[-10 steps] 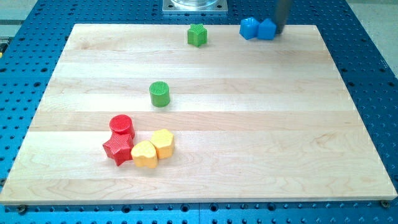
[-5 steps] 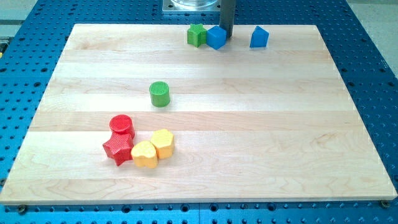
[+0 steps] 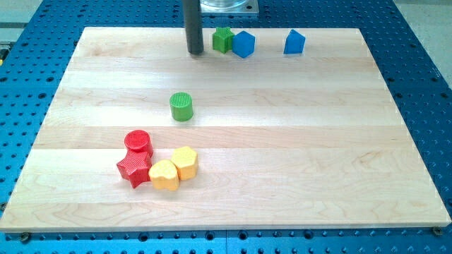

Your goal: Push the blue cube parallel to the green star

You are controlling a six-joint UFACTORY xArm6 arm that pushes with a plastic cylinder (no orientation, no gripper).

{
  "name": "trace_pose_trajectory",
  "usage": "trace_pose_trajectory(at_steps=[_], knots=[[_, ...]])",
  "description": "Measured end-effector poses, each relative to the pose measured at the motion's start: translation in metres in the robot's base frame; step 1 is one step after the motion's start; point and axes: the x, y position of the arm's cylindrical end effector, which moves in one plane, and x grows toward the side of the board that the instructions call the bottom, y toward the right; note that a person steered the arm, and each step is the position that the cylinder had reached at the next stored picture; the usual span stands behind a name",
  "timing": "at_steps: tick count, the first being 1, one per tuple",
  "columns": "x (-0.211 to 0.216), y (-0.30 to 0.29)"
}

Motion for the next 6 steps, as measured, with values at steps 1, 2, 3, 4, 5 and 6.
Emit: trace_pose_trajectory(at_steps=[1,2,3,4,5,6], knots=[[0.008,0.047],[0.008,0.097],[0.022,0.094],[0.080,0.150],[0.152,0.134],[0.197,0.021]])
